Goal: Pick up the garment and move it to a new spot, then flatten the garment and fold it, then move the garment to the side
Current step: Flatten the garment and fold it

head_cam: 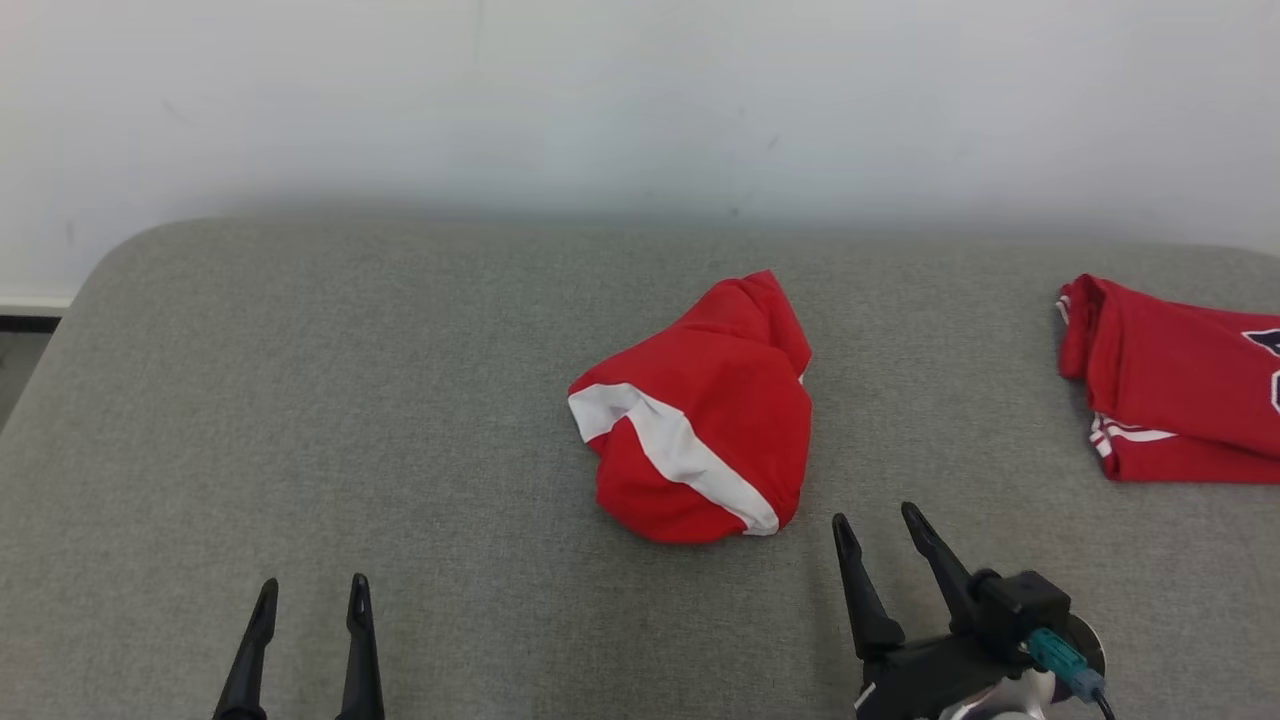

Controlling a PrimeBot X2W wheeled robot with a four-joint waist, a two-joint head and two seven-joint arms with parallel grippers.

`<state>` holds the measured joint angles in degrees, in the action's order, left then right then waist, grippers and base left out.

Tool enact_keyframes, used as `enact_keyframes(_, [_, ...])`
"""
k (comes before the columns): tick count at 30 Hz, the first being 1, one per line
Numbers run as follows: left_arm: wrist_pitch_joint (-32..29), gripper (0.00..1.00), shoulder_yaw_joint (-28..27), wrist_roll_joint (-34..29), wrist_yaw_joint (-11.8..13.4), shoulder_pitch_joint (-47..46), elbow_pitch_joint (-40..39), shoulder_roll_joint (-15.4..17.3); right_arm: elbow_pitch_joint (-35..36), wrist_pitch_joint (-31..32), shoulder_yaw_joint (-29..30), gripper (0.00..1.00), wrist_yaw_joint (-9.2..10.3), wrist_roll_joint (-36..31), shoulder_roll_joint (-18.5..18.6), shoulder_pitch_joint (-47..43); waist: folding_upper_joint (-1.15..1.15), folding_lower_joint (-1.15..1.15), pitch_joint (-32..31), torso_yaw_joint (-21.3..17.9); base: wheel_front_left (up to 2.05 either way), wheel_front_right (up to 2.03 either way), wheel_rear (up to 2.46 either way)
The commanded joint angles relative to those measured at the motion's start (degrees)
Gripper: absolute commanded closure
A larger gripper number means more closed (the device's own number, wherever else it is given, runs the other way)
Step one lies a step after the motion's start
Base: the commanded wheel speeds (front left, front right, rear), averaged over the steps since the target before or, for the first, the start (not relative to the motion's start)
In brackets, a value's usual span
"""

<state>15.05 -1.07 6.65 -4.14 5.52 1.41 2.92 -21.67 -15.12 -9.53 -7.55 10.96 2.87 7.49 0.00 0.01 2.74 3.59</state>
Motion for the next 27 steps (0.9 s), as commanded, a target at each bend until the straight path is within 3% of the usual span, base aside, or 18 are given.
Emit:
enact_keyframes(1, [0.1, 0.0, 0.4, 0.4, -0.2, -1.2, 0.5, -0.1, -2.1, 0.0, -0.7, 0.0, 0.1, 0.1, 0.0, 2.2, 0.0, -0.01, 1.9, 2.5, 0.0, 0.0, 0.0])
enact_keyframes(15, [0.1, 0.0, 2.7, 1.6, -0.8, -5.5, 2.5, -0.1, -22.6, 0.0, -2.5, 0.0, 0.1, -1.9, 0.0, 13.8, 0.0, -0.01, 5.2, 9.4, 0.0, 0.0, 0.0])
enact_keyframes(16, [0.1, 0.0, 2.6, 1.5, -0.8, -5.7, 2.6, -0.1, -24.2, 0.0, -2.6, 0.58, 0.1, -2.2, 0.0, 14.3, 0.0, -0.01, 5.2, 9.7, 0.0, 0.0, 0.0])
enact_keyframes(17, [0.1, 0.0, 2.5, 1.6, -0.8, -5.9, 2.6, -0.1, -24.7, 0.0, -2.4, 0.96, 0.1, -2.7, 0.0, 15.1, 0.0, -0.01, 5.3, 9.9, 0.0, 0.0, 0.0])
enact_keyframes(23, [0.1, 0.0, 1.2, 1.7, -1.3, -5.2, 3.1, 0.0, -23.6, 0.0, -0.8, 1.0, 0.1, -3.9, 0.0, 14.1, 0.0, -0.01, 4.6, 9.8, 0.0, 0.0, 0.0])
enact_keyframes(27, [0.1, 0.0, 0.5, 2.2, -1.9, -4.1, 3.6, 0.0, -16.6, 0.0, 0.3, 1.0, 0.1, -5.3, 0.1, 9.0, 0.0, -0.01, 3.0, 7.6, 0.0, 0.0, 0.0])
